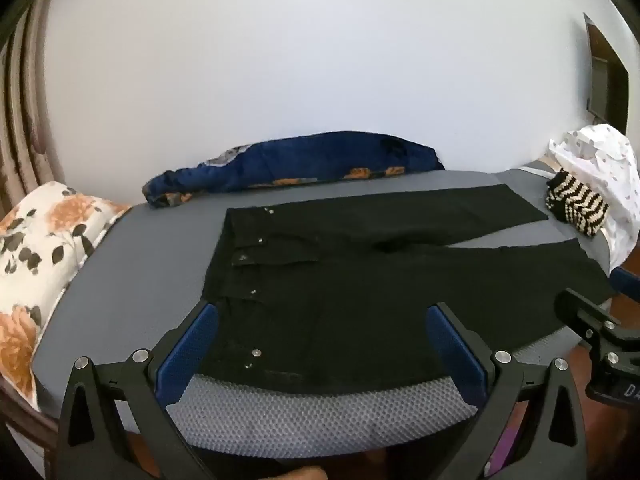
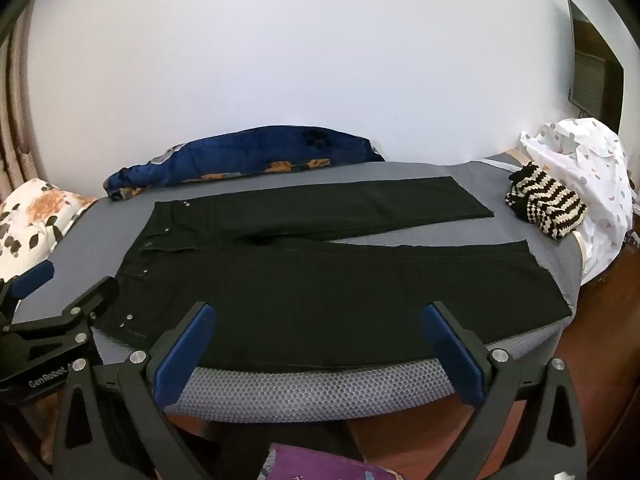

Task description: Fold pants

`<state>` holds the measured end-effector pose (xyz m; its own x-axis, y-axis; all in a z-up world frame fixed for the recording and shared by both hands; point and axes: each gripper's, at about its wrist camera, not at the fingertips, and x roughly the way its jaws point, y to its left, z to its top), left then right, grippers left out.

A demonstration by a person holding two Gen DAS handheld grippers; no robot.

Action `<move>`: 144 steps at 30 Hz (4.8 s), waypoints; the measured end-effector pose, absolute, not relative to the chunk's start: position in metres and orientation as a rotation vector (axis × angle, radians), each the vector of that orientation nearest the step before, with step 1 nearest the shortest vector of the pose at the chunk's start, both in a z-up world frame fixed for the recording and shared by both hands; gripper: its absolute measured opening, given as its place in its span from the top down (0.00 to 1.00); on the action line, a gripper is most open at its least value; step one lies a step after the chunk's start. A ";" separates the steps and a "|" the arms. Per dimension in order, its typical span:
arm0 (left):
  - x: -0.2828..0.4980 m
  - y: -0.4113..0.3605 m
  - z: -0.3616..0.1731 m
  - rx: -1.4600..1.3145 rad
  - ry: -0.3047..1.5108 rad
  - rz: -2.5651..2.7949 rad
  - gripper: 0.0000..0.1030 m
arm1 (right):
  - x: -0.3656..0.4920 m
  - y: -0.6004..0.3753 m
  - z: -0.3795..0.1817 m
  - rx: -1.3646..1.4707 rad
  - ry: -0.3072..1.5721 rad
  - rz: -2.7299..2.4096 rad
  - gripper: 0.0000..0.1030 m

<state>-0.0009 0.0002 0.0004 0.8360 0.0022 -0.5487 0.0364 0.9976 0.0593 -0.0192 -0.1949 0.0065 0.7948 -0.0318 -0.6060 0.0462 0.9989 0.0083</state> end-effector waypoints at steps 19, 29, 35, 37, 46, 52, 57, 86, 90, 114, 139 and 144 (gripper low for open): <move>0.013 0.015 -0.012 -0.001 0.704 -0.030 0.00 | -0.020 -0.191 0.003 0.001 0.665 -0.019 0.00; 0.018 0.024 -0.024 0.005 0.710 0.005 0.00 | -0.021 -0.179 0.007 -0.024 0.650 0.072 0.02; 0.019 0.024 -0.022 0.065 0.675 -0.008 0.00 | -0.010 -0.179 0.003 0.058 0.702 0.142 0.02; 0.022 0.032 -0.027 0.015 0.689 -0.024 0.00 | -0.008 -0.180 0.004 0.072 0.704 0.154 0.02; 0.031 0.052 -0.024 -0.059 0.740 0.037 0.00 | -0.011 -0.172 0.012 0.042 0.585 0.242 0.02; 0.030 0.061 -0.018 -0.045 0.747 0.088 0.00 | -0.008 -0.163 0.011 0.056 0.583 0.333 0.02; 0.031 0.067 -0.009 -0.035 0.741 0.088 0.01 | 0.001 -0.165 0.007 0.102 0.648 0.391 0.02; 0.148 0.092 -0.014 0.039 0.821 0.100 0.05 | 0.082 -0.169 0.011 -0.047 0.668 0.426 0.03; 0.182 0.102 -0.024 0.046 0.855 0.110 0.05 | 0.104 -0.168 0.007 -0.098 0.667 0.438 0.07; 0.337 0.160 -0.089 0.052 0.993 0.100 0.05 | 0.207 -0.176 -0.031 -0.104 0.766 0.431 0.07; 0.419 0.177 -0.144 0.013 1.084 -0.204 0.43 | 0.281 -0.183 -0.065 -0.186 0.814 0.440 0.07; 0.411 0.180 -0.135 -0.043 1.063 -0.301 0.75 | 0.304 -0.193 -0.070 -0.187 0.834 0.424 0.07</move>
<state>0.4112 0.1803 -0.1353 0.4499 -0.2635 -0.8533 0.2225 0.9584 -0.1787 0.3037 -0.1933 -0.0696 0.5946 0.2905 -0.7497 -0.4348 0.9005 0.0041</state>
